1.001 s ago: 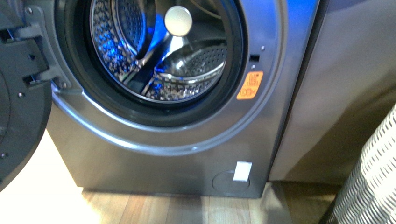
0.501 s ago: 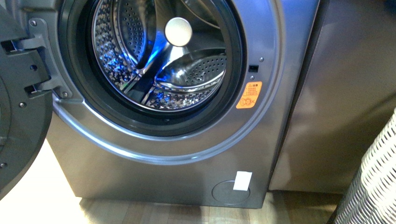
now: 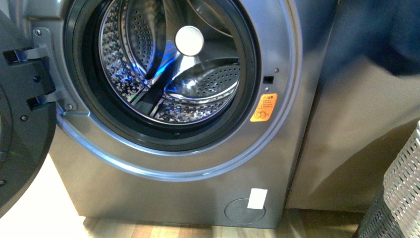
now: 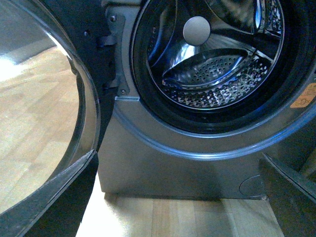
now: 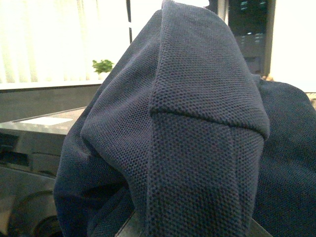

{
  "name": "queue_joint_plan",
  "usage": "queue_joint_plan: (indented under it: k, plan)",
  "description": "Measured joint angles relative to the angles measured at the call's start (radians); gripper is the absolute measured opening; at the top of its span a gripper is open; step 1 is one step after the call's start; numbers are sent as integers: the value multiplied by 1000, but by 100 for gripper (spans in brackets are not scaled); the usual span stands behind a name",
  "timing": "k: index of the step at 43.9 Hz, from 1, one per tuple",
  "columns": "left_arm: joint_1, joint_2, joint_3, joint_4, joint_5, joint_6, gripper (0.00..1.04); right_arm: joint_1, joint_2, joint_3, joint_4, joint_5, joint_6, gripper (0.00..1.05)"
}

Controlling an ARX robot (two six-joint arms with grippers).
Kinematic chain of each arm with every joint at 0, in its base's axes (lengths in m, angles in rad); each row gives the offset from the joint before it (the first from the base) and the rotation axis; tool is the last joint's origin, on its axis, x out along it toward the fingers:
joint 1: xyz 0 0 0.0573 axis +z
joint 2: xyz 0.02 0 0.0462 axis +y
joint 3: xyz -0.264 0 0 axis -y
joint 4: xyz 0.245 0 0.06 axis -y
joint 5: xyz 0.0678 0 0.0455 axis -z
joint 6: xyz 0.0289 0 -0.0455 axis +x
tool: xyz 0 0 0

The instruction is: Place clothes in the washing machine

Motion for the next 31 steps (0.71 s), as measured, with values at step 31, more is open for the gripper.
queue_joint_plan:
  k: [31]
  plan:
    - [0, 0, 0, 0, 0, 0, 98, 277, 256, 212, 6, -78, 20, 12]
